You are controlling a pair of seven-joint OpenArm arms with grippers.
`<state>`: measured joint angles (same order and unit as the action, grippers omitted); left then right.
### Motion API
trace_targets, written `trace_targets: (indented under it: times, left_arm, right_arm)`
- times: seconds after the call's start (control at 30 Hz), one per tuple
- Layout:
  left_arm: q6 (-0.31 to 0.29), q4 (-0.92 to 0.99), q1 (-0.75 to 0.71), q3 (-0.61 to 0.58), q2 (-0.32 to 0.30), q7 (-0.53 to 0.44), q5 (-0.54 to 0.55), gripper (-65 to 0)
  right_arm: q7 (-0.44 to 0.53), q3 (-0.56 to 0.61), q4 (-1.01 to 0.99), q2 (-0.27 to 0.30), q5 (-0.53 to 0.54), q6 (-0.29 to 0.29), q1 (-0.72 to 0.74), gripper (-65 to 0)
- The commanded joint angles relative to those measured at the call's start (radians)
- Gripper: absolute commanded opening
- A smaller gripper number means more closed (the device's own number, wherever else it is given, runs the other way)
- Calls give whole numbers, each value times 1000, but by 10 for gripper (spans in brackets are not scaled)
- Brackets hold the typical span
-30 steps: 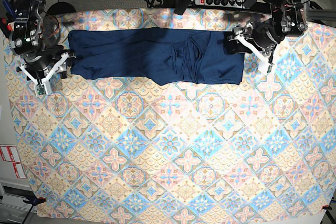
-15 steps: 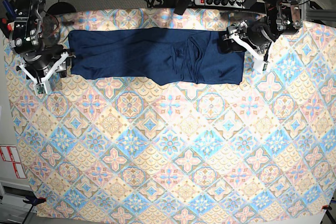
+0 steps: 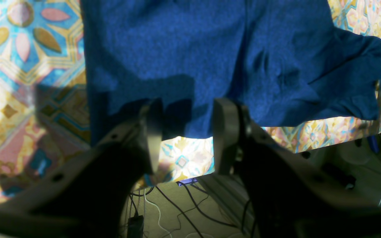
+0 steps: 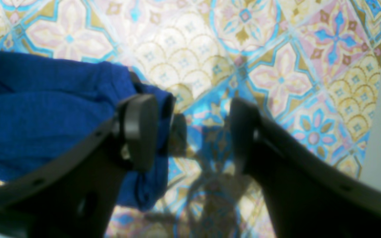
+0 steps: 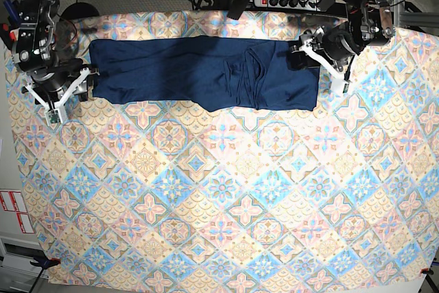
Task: Fold the T-shirt properly
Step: 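Grasp the other end of the strip with the right gripper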
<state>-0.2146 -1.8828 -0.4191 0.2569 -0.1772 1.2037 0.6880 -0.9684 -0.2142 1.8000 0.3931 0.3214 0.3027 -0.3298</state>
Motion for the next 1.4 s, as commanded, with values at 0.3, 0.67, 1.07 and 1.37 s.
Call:
trace_targets:
  times: [0.3, 0.67, 1.07, 1.37]
  left_arm:
    - [-4, -16, -4, 8, 14, -14, 16, -421]
    - [-4, -14, 2, 8, 14, -15, 14, -418]
    - [-6, -14, 4, 8, 14, -15, 14, -417]
    - [-6, -14, 6, 8, 15, -15, 16, -417]
  right_arm:
    - [-88, -9, -76, 17, 9, 0, 96, -281]
    - [-189, -12, -203, 17, 330, 0, 133, -192]
    - [-188, -9, -374, 16, 367, 0, 196, -193]
    - [-191, -9, -406, 16, 373, 0, 191, -193]
